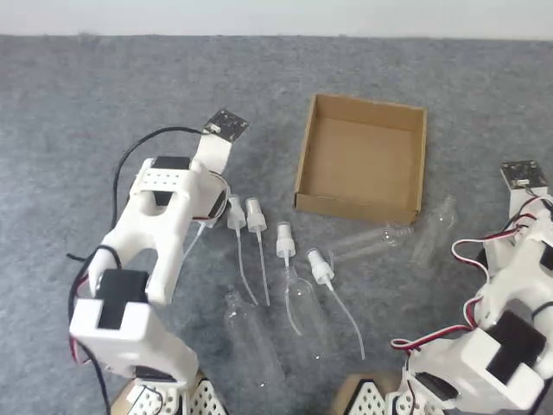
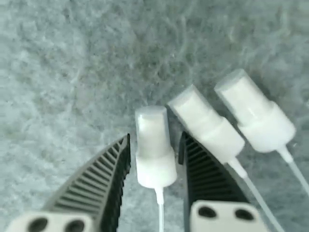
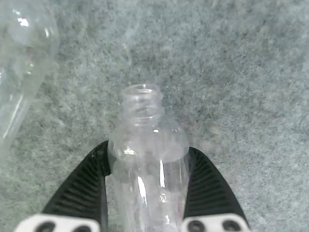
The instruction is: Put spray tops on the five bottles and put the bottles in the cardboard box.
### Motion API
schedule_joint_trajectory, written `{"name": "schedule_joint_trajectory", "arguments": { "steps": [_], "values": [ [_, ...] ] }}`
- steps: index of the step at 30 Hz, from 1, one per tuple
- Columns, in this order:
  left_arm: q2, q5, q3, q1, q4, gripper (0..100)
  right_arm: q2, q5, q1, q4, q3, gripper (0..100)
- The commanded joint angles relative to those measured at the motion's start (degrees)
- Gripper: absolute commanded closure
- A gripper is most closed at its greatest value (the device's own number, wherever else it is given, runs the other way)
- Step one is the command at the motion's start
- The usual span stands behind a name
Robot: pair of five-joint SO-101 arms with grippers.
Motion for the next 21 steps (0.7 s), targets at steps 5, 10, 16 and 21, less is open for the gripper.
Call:
{"name": "schedule_joint_trajectory", "arguments": {
  "steps": [5, 10, 16, 21],
  "values": [
    [4.9, 0.1, -5.7, 0.1, -0.8, 86, -0.4, 0.6, 0.7, -0.4, -0.4, 98.8],
    [3.1, 3.5, -5.5, 0.1, 0.3, 99, -0.4, 0.6, 0.7, -0.4, -0.4, 98.8],
    [-8.6, 4.9, -5.3, 0.1, 8.0, 99, -0.4, 0.6, 0.7, -0.4, -0.4, 98.8],
    [-23.8, 8.5, -2.2, 0.4, 14.1, 99, -0.4, -0.1, 0.7, -0.3, -0.4, 98.8]
  ]
}}
